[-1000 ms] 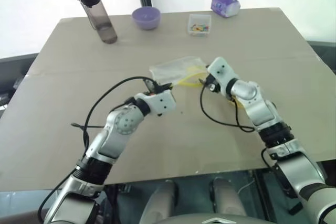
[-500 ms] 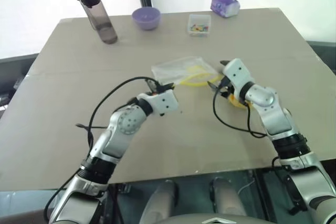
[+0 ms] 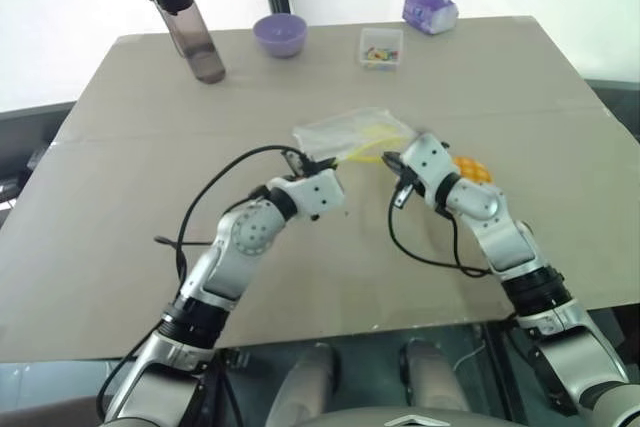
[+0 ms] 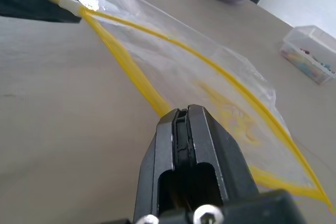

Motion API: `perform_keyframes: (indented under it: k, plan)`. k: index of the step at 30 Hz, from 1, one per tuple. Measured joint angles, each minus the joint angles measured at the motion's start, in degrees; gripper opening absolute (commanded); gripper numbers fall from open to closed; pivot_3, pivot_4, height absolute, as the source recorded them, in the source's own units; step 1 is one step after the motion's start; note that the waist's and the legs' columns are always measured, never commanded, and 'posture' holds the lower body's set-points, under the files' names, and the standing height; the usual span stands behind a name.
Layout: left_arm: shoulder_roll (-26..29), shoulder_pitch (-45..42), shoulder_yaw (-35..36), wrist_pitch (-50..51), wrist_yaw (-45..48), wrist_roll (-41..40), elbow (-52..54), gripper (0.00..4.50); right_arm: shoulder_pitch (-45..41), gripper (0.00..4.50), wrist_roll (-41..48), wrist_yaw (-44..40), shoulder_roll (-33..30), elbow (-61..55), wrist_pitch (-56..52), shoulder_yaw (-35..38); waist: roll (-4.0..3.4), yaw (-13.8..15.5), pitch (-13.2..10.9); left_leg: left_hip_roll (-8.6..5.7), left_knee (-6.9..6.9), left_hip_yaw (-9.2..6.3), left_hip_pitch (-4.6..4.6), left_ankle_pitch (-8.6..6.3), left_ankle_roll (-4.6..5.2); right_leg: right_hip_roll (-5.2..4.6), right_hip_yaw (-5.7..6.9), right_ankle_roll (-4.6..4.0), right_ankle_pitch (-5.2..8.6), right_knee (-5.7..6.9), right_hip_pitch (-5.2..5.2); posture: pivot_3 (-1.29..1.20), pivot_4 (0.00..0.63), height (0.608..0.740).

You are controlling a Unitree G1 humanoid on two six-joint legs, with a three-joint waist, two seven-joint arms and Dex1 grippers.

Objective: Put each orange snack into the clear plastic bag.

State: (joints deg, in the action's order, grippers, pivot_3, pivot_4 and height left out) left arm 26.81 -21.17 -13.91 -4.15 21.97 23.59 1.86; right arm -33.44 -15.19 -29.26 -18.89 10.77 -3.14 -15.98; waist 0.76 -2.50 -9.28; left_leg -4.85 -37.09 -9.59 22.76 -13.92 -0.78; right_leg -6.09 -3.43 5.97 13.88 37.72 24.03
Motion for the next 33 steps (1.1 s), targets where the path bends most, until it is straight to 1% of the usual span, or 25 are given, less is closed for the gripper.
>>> perform_keyframes:
  k: [2,3,4,5,6,8,9,11,12,17,19,22,26,27,28,29,31,33]
  plan:
    - [-0.4,0.6,-0.3,0.0,0.1,0.0,0.5,0.0,-1.8,0.07,-0.8,1.2,0.2,2.6,0.3,-0.1,0.0,-0.1,0.0,0.01,0.0,0.0,-0.01,0.0,0.0,0.01,-0.01,0.0,0.0,0.01,0.0,0.0,0.15,0.74]
    - [-0.5,0.9,-0.3,0.0,0.1,0.1,0.8,0.0,-3.0,0.58,-1.6,1.6,0.2,3.9,0.8,-0.2,0.0,0.0,0.0,0.01,0.0,-0.01,-0.01,0.0,0.0,0.01,0.0,0.0,0.0,0.02,0.01,0.0,0.15,0.74]
    - [-0.5,1.1,-0.3,0.0,0.2,0.1,0.9,0.0,-4.2,0.82,-2.3,1.5,-0.2,5.0,1.3,-0.9,0.0,0.0,0.0,0.01,0.0,-0.02,-0.01,0.0,0.0,0.02,0.0,0.0,0.0,0.02,0.01,0.0,0.15,0.74]
    - [-0.6,1.1,-0.3,0.0,0.2,0.2,1.0,0.0,-5.3,1.32,-3.1,1.3,-0.4,6.1,2.3,-1.6,0.0,0.0,0.0,0.01,0.0,-0.03,-0.01,0.0,0.0,0.02,0.02,0.0,0.0,0.02,0.0,0.0,0.15,0.74]
    - [-0.6,1.1,-0.3,0.0,0.2,0.3,1.0,0.0,-5.7,1.67,-3.6,1.2,-0.5,6.7,2.9,-2.2,0.0,0.0,0.0,0.01,0.0,-0.02,-0.01,0.0,0.0,0.02,0.01,0.0,0.0,0.02,0.0,0.0,0.15,0.74]
    - [-0.9,1.1,-0.3,0.3,0.3,0.5,1.5,0.0,-6.5,2.65,-5.8,2.0,-0.8,9.5,5.4,-4.0,0.0,0.0,0.0,0.0,-0.01,-0.01,-0.01,0.0,0.0,0.02,0.01,0.0,0.0,0.01,0.0,0.0,0.15,0.74]
    - [-1.0,1.1,-0.3,0.3,0.3,0.7,1.6,0.0,-6.7,3.25,-6.8,2.5,-0.9,10.9,6.3,-4.5,0.0,0.0,0.0,0.0,-0.01,-0.01,-0.01,0.0,0.0,0.01,0.01,0.0,0.0,0.01,0.0,0.0,0.15,0.74]
    - [-1.2,1.1,-0.3,0.7,0.3,1.0,1.8,0.0,-7.2,4.21,-8.4,3.3,-1.3,13.2,8.1,-5.7,0.0,0.0,0.0,0.0,-0.01,-0.01,-0.01,0.0,0.0,0.01,0.01,0.0,0.0,0.01,0.0,0.0,0.15,0.74]
    - [-1.4,1.3,-0.3,0.9,0.3,1.0,2.0,0.0,-7.4,4.45,-9.2,3.8,-1.5,13.7,9.3,-6.0,0.0,0.0,0.0,0.0,-0.01,-0.01,-0.01,0.0,0.0,0.01,0.01,0.0,0.0,0.01,0.0,0.0,0.15,0.74]
    - [-1.5,1.4,-0.4,1.3,0.3,1.1,2.1,0.0,-8.2,4.45,-12.2,5.5,-3.3,14.3,13.4,-6.6,0.0,0.0,0.0,0.01,-0.01,-0.01,-0.01,0.0,0.0,0.02,0.0,0.0,0.0,0.02,0.0,0.0,0.15,0.74]
    - [-1.6,1.4,-0.4,1.4,0.3,1.2,2.1,0.0,-8.0,4.45,-12.1,6.1,-3.3,14.1,13.8,-6.4,0.0,-0.1,0.0,0.01,-0.01,0.0,-0.02,0.0,0.0,0.02,-0.02,0.0,0.0,0.02,0.0,0.0,0.15,0.74]
    - [-1.5,1.3,-0.3,1.4,0.3,1.3,2.1,0.0,-6.0,4.45,-9.6,6.0,-3.4,11.0,13.6,-4.2,0.0,0.0,0.0,0.01,-0.01,-0.01,-0.01,0.0,0.0,0.02,-0.02,0.0,0.0,0.01,0.0,0.0,0.15,0.74]
    - [-1.2,1.2,-0.1,1.4,0.3,1.5,1.9,0.0,-0.5,4.45,-4.8,3.7,-5.7,4.0,13.0,-0.6,0.0,0.3,0.0,-0.02,-0.03,-0.03,-0.01,0.0,0.0,0.01,-0.01,0.0,0.0,-0.01,-0.05,0.0,0.15,0.74]
    - [-1.3,1.1,-0.1,1.4,0.3,1.5,1.9,0.0,1.4,4.45,-2.9,2.6,-6.2,2.0,12.2,0.8,0.0,0.3,0.0,-0.02,-0.03,-0.03,-0.01,0.0,0.01,0.01,-0.01,0.0,0.0,-0.01,-0.05,0.0,0.15,0.74]
    - [-1.3,1.0,-0.1,1.3,0.2,1.5,1.9,0.0,5.0,4.45,1.4,0.8,-6.3,-2.2,9.3,3.9,0.0,0.3,0.0,-0.01,-0.02,-0.07,0.0,-0.01,0.01,0.01,0.02,0.0,0.0,-0.02,-0.07,0.0,0.15,0.74]
    - [-1.3,1.0,-0.1,1.3,0.2,1.5,1.8,0.0,5.6,4.45,2.2,0.6,-6.4,-2.8,8.7,4.4,0.0,0.3,0.0,0.0,-0.03,-0.08,-0.01,-0.01,0.01,0.02,0.03,0.0,0.0,-0.02,-0.08,0.0,0.15,0.74]
    - [-1.5,0.8,-0.2,1.3,0.2,1.5,1.7,0.0,9.4,4.45,7.1,-0.7,-6.3,-7.3,1.6,8.3,0.0,0.3,0.0,-0.01,-0.05,-0.06,-0.02,-0.02,0.03,0.01,0.01,0.0,0.0,0.0,-0.09,0.0,0.15,0.74]
    - [-1.5,0.7,-0.2,1.3,0.2,1.5,1.5,0.0,11.2,4.45,10.2,-1.0,-6.5,-9.7,-4.4,11.8,0.0,0.1,0.0,0.0,-0.06,-0.03,-0.06,-0.09,0.16,0.02,-0.04,0.0,0.0,0.04,-0.08,0.0,0.15,0.74]
